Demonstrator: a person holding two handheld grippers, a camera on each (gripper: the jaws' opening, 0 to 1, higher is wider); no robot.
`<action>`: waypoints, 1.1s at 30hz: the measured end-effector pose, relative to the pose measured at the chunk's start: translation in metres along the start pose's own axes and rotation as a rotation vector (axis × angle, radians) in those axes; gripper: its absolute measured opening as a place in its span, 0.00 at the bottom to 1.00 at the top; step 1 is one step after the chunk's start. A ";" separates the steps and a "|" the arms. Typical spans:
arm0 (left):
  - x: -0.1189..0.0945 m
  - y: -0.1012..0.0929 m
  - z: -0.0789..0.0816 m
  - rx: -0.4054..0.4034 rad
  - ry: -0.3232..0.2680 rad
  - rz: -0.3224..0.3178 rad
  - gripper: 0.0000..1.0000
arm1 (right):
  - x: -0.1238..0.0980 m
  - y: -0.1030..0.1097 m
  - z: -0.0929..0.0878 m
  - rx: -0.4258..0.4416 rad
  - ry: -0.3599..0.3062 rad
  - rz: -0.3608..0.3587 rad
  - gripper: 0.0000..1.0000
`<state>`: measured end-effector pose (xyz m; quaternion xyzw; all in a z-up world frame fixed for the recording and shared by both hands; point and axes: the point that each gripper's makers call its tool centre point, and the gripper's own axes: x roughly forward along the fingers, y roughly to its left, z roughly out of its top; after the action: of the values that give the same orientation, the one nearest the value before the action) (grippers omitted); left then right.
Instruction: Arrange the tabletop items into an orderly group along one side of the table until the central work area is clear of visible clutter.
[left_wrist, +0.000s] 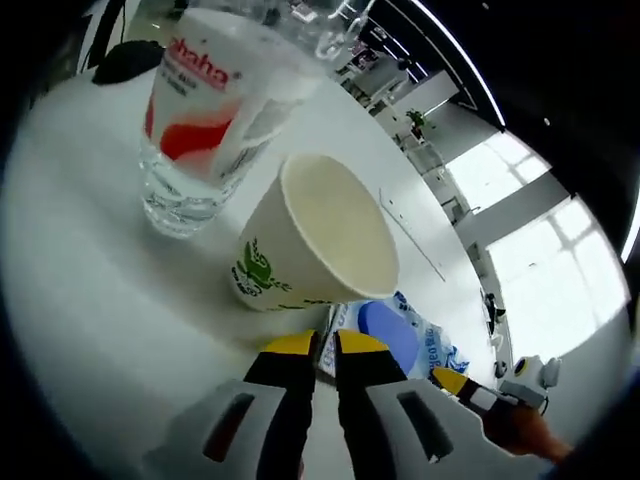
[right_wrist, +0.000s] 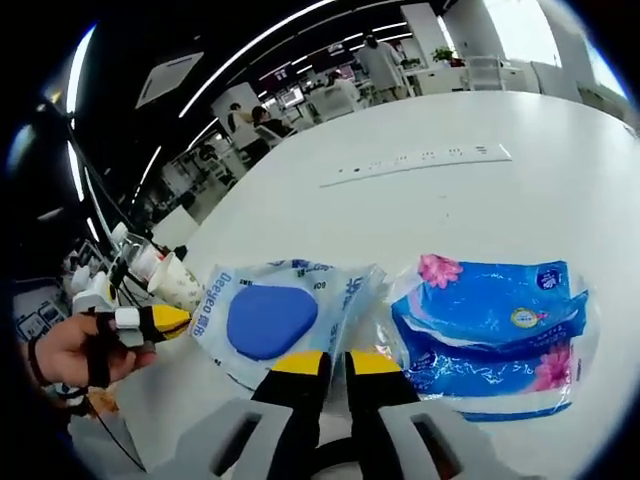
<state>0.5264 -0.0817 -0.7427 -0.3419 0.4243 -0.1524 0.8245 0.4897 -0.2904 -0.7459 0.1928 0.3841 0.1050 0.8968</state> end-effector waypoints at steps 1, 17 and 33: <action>-0.001 0.001 -0.001 0.000 0.003 0.004 0.06 | -0.001 0.000 0.000 0.001 0.000 -0.001 0.07; -0.027 0.002 -0.018 0.088 0.019 -0.009 0.08 | -0.016 0.002 -0.009 0.006 -0.016 -0.005 0.11; -0.046 -0.007 -0.054 0.160 0.073 -0.017 0.07 | -0.046 -0.002 -0.040 0.028 -0.006 -0.013 0.10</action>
<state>0.4560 -0.0852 -0.7319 -0.2728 0.4377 -0.2049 0.8319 0.4295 -0.2968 -0.7421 0.2030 0.3842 0.0932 0.8958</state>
